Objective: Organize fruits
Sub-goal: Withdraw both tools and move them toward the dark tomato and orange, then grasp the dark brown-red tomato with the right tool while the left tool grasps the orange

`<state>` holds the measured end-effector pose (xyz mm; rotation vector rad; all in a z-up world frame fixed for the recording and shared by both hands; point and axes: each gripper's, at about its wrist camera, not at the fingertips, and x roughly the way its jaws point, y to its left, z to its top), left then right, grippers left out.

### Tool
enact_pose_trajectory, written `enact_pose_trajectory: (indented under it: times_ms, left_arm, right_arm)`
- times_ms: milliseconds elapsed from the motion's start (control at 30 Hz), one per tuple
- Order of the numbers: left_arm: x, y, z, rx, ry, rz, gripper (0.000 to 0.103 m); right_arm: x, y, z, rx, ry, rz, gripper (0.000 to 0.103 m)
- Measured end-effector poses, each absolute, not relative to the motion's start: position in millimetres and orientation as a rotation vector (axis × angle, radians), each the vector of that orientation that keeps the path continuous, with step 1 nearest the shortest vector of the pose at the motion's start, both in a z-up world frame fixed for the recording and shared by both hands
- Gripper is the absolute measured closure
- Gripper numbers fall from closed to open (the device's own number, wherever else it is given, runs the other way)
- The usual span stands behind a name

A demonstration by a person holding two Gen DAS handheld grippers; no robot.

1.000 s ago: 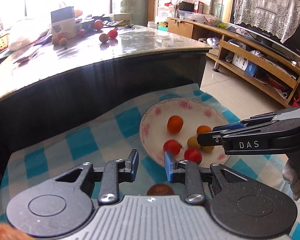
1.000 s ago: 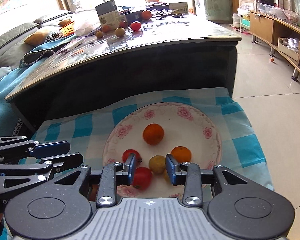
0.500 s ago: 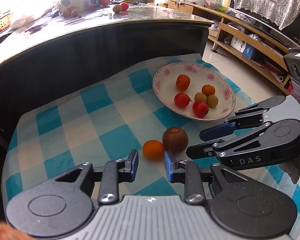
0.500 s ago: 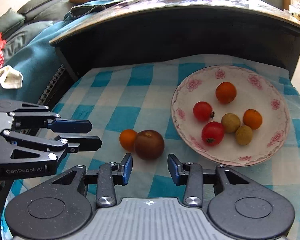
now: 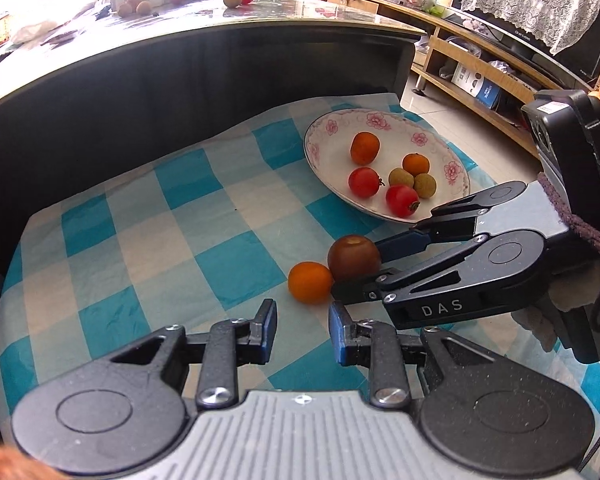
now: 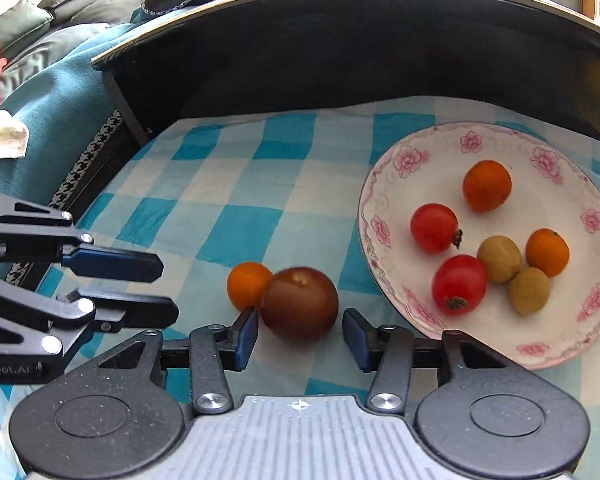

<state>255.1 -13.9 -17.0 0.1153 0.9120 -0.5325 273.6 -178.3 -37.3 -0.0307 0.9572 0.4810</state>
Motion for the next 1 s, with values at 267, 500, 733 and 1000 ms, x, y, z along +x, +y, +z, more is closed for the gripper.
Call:
enact_pose_trajectory:
  times_ms: [267,500,733,1000]
  left_arm:
    - [257.2,-15.3,-21.5,0.118,0.916,-0.541,0.066]
    - [261.6,-25.0,-29.5,0.143,0.896,-0.542,0.066]
    - [270.7,-35.4,-40.9,0.140,0.885,-0.523,0.065]
    - [277.0,-47.0,-50.3,0.142,0.869,-0.520,0.060]
  right_arm:
    - [272.6,-176.1,-36.0,-0.045,0.934,0.463,0.068]
    - [265.8,-187.0,-32.0,-0.038,0.958,0.418,0.069]
    - [253.1,-203.2,-27.3,-0.021,0.983,0.391,0.069]
    - [246.6,-207.3,-27.9,-0.021,1.000,0.399,0.069]
